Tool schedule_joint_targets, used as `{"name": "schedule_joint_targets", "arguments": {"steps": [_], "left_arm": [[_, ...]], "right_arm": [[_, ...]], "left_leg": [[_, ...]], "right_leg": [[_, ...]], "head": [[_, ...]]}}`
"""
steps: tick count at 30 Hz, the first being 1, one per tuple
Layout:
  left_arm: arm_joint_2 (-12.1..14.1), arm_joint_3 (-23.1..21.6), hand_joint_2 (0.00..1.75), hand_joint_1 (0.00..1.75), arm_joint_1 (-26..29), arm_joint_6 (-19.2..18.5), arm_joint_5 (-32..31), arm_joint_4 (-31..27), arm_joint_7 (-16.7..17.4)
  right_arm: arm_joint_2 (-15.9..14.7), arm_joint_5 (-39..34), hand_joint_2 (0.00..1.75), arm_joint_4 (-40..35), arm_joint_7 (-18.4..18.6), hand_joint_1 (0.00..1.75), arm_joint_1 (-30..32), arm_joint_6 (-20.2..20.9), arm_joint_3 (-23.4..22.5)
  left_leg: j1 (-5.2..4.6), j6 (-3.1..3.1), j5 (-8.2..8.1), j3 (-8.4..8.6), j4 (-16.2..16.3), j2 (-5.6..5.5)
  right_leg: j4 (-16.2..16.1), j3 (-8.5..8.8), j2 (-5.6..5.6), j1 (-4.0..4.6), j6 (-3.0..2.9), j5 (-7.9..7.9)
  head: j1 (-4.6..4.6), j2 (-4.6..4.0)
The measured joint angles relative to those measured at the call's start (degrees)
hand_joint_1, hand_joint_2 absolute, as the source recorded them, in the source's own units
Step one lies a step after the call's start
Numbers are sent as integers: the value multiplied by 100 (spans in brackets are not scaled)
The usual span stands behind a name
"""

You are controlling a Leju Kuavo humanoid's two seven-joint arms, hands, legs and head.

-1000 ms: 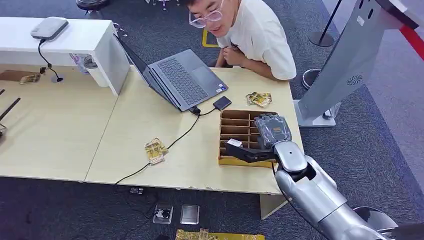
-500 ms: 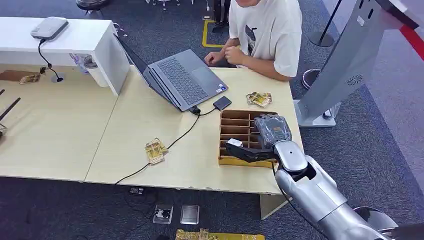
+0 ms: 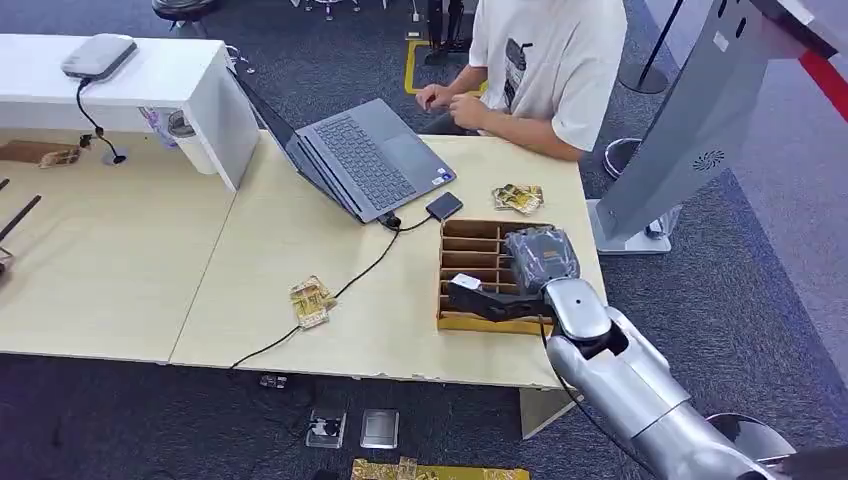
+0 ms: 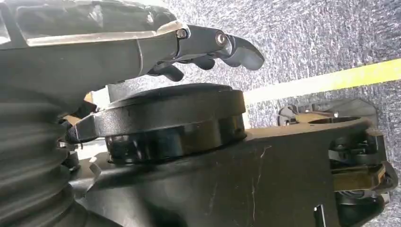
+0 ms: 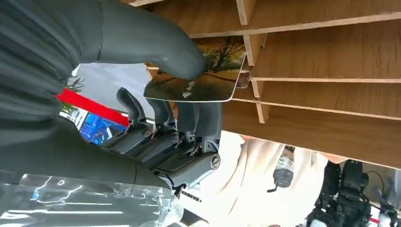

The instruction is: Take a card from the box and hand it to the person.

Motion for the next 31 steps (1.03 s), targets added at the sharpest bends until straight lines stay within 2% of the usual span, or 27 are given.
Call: {"name": "schedule_joint_targets", "arguments": {"steps": [7, 14, 21, 23, 31], "left_arm": [[0, 2, 175, 0, 3, 24, 17, 0, -54], [0, 2, 175, 0, 10, 50, 26, 0, -107], [0, -2, 175, 0, 11, 50, -13, 0, -114], [0, -15, 175, 0, 11, 44, -42, 0, -114], [0, -74, 175, 0, -12, -63, -197, 0, -48]], "right_arm": [[57, -42, 175, 59, -22, 150, -51, -256, 2], [72, 66, 175, -107, 129, 175, -102, -935, -52], [44, 173, 175, -486, 300, 173, -105, -1303, -201], [26, 206, 175, -593, 317, 161, -104, -1360, -249], [-20, 367, 175, -800, 400, 164, -94, -1438, -402]], "left_leg": [[0, 0, 0, 1, 0, 0], [0, 0, 0, 2, 0, 1], [0, 0, 0, 3, 1, 1], [0, 0, 0, 3, 1, 1], [0, 0, 0, 3, 1, 1]], "right_leg": [[0, 0, 0, 0, 0, 0], [0, 0, 0, 0, 0, 0], [0, -1, 1, 0, 0, 0], [0, -1, 1, 0, 0, 0], [0, 0, 1, 0, 0, 0]], "head": [[0, 0], [-2, 0], [0, 0], [-2, 0], [-4, 0]]}}
